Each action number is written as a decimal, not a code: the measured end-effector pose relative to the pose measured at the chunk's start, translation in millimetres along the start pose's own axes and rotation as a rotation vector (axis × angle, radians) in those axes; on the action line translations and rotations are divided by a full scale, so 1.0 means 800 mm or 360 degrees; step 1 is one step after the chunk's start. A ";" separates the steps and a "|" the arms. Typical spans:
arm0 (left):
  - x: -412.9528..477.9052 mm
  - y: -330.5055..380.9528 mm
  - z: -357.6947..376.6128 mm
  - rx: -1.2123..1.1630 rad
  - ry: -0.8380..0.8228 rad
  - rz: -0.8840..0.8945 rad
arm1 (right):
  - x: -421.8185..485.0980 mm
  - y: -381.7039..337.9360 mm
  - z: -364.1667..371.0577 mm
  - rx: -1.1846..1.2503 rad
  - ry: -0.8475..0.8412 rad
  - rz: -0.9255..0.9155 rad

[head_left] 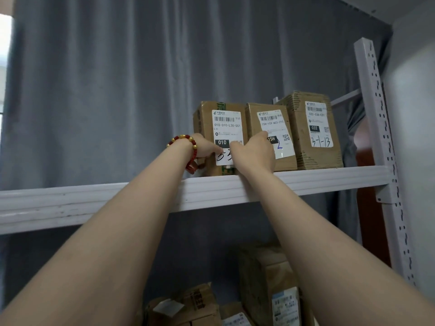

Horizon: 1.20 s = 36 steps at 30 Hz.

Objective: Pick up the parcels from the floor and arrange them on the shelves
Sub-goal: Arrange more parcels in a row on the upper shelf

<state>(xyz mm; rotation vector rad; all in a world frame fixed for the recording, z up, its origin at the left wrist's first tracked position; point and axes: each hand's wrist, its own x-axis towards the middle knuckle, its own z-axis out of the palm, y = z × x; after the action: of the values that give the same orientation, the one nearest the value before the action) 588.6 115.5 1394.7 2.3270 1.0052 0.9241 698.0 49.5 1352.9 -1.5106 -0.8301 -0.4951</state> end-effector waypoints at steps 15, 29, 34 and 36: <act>-0.005 0.000 0.002 -0.0248 0.0591 0.0320 | 0.002 -0.001 0.010 -0.0020 -0.0068 0.0017; -0.047 0.019 0.036 0.0204 0.1109 0.0679 | -0.009 0.002 -0.005 0.0161 0.0107 -0.0248; -0.087 0.020 0.032 0.0423 0.1123 0.0734 | -0.035 0.010 -0.012 0.0458 0.0153 -0.0500; -0.105 0.016 0.028 0.0516 0.1087 0.0699 | -0.056 0.018 -0.013 0.0584 0.0149 -0.0614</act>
<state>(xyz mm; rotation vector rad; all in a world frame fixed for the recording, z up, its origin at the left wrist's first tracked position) 567.3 40.5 1353.5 2.6089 0.9416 1.9497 681.6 30.3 1311.3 -0.9861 -1.0801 -0.6507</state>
